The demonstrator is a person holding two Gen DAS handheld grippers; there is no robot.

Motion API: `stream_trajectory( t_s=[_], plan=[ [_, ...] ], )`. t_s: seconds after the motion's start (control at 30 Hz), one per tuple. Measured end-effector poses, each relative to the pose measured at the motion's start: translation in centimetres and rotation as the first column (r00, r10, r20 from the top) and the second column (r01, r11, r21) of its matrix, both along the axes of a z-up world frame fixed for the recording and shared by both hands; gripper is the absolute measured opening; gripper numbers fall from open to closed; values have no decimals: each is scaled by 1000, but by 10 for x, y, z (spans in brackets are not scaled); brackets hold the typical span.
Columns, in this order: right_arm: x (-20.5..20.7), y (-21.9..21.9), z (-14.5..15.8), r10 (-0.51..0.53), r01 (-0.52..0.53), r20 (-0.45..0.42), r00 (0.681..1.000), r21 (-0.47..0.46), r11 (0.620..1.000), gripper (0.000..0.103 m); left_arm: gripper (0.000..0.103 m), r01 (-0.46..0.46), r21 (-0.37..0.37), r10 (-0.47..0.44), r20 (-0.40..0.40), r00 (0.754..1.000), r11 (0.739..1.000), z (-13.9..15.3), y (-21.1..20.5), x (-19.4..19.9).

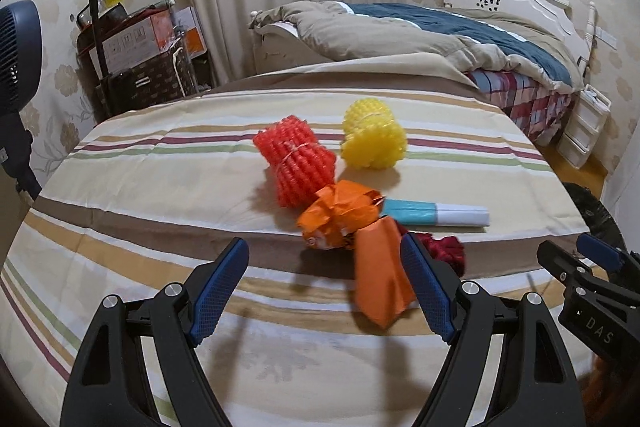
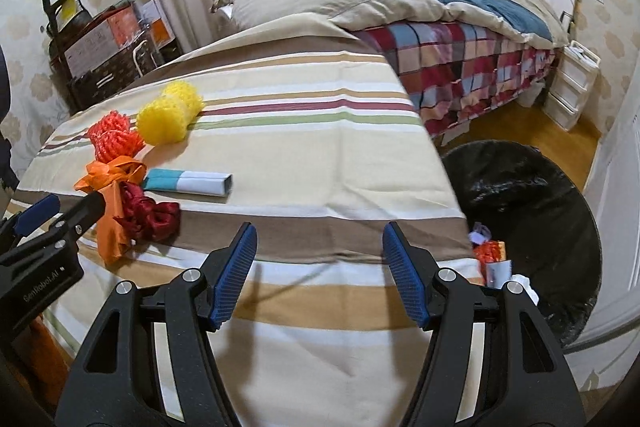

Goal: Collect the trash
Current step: 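Return to the bed and grasp the orange plastic bag with the left tool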

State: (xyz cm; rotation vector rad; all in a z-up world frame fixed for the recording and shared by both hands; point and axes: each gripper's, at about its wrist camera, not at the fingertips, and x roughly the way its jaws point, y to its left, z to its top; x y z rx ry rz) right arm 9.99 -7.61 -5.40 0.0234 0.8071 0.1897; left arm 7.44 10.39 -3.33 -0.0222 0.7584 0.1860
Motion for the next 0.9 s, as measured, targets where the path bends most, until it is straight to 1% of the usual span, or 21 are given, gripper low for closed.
stream_trajectory(
  t_s=[0.17,0.37,0.57,0.73,0.83,0.9],
  plan=[
    [3,7,-2,6,-6,-6,1000,-19,1000,64,79,5,-22,-5,-4,1000,1000,-5,8,7],
    [3,8,-3,2,-2,-11,1000,-24,1000,64,79,-31,8,31,-13,999,999,-8,22,8],
    [2,11,-4,6,-7,-8,1000,-48,999,64,79,-55,-1,55,-22,998,998,-9,42,-3],
    [2,13,-5,10,-11,-8,1000,-55,998,64,79,-26,-29,26,6,1000,999,-4,39,-7],
    [3,14,-5,9,-10,-9,1000,-58,998,64,80,-3,-57,5,24,1000,998,1,33,-1],
    [2,14,-5,8,-8,-10,1000,-56,998,64,81,12,-61,-9,42,999,998,5,28,4]
  ],
)
